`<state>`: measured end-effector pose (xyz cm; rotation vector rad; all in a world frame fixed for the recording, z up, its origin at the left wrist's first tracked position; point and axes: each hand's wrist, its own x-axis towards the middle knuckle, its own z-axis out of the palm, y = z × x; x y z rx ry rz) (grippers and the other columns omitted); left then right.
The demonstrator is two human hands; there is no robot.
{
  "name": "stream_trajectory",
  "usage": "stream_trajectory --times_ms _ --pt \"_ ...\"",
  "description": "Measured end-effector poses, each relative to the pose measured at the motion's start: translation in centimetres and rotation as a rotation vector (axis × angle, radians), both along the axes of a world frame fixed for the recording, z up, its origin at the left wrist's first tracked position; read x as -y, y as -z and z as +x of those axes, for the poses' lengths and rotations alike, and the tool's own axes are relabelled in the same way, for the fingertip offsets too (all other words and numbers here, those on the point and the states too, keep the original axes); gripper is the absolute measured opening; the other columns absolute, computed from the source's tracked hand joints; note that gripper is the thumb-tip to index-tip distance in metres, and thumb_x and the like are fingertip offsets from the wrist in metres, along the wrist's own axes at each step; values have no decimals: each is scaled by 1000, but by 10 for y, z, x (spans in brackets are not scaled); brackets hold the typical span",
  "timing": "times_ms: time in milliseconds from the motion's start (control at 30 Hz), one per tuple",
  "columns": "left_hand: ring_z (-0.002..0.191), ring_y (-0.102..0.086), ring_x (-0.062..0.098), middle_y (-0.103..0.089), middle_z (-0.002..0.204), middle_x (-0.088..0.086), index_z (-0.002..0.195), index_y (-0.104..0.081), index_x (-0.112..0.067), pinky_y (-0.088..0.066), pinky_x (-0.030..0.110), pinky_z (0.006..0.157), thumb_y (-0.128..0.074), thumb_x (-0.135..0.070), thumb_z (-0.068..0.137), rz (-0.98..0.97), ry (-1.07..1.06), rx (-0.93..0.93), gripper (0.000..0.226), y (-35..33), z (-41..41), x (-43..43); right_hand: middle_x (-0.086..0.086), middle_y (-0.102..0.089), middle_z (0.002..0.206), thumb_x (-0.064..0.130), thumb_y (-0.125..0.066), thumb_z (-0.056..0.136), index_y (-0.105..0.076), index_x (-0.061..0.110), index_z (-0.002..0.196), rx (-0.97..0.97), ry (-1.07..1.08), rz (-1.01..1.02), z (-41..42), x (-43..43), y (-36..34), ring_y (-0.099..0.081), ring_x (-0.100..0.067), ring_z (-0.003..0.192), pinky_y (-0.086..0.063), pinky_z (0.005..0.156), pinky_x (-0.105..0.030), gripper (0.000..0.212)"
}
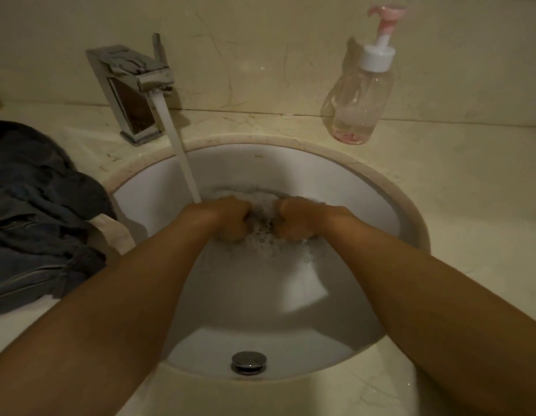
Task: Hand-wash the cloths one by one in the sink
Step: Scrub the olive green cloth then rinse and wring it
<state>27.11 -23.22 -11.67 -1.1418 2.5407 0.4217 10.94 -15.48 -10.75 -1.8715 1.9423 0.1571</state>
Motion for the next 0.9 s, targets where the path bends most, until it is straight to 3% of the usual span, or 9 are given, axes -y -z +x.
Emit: stream_trajectory --times_ms 167,233,333,433,533,633,700,800,900 --pt "117 -57 31 -59 133 11 132 -59 -13 -46 38 99 -46 -45 98 102 -233 -119 49 -1 -4 4 -14 -64 129 35 -53 103 -63 10 130 312 258 139 3 5 0 -63 -32 114 -50 97 -37 37" --pt "110 -58 30 -60 126 7 123 -60 -15 -49 40 96 -56 -48 91 36 -216 -118 46 3 2 10 -10 -61 132 38 -59 99 -58 15 134 219 269 56 -2 8 -2 -60 -31 115 -49 100 -43 41" --pt "105 -56 25 -51 108 -3 112 -57 -20 -49 37 90 -71 -30 86 -191 -181 -271 31 -3 7 13 0 -58 128 38 -62 97 -58 24 127 62 232 -252 -10 9 -10 -56 -29 119 -39 107 -58 34" --pt "99 -58 23 -55 99 -5 93 -59 -24 -48 36 87 -69 -39 88 -136 -114 -332 18 -8 0 10 0 -67 103 43 -67 92 -66 24 102 255 100 -103 -14 7 -13 -65 -25 98 -54 88 -38 21" --pt "104 -58 26 -60 117 1 120 -61 -25 -49 42 97 -60 -63 85 42 -11 -35 51 2 -3 6 3 -66 101 56 -76 77 -66 28 107 80 -4 106 -12 9 -1 -67 -24 94 -56 85 -36 42" --pt "134 -44 32 -43 148 7 145 -44 -29 -38 47 111 -55 -50 95 32 36 111 55 11 1 5 -3 -58 123 55 -65 89 -63 28 123 -122 -47 44 -7 10 14 -55 -29 126 -47 103 -41 44" --pt "142 -35 31 -35 157 6 152 -39 -28 -32 45 117 -57 -41 97 61 59 176 59 12 1 2 -8 -46 150 48 -64 89 -52 22 147 -181 -49 11 -4 8 17 -43 -32 140 -41 114 -45 64" --pt "132 -49 29 -51 145 7 141 -54 -21 -41 37 108 -64 -38 92 60 -25 115 52 9 2 -5 -6 -58 139 49 -68 78 -53 25 145 -105 16 -44 -1 5 12 -58 -32 123 -52 103 -45 73" --pt "112 -60 28 -65 123 8 122 -66 -19 -50 37 96 -65 -30 90 114 -36 -98 34 1 6 -5 -5 -67 113 41 -70 83 -67 20 123 7 -16 84 0 -4 -2 -66 -27 101 -57 87 -41 45"
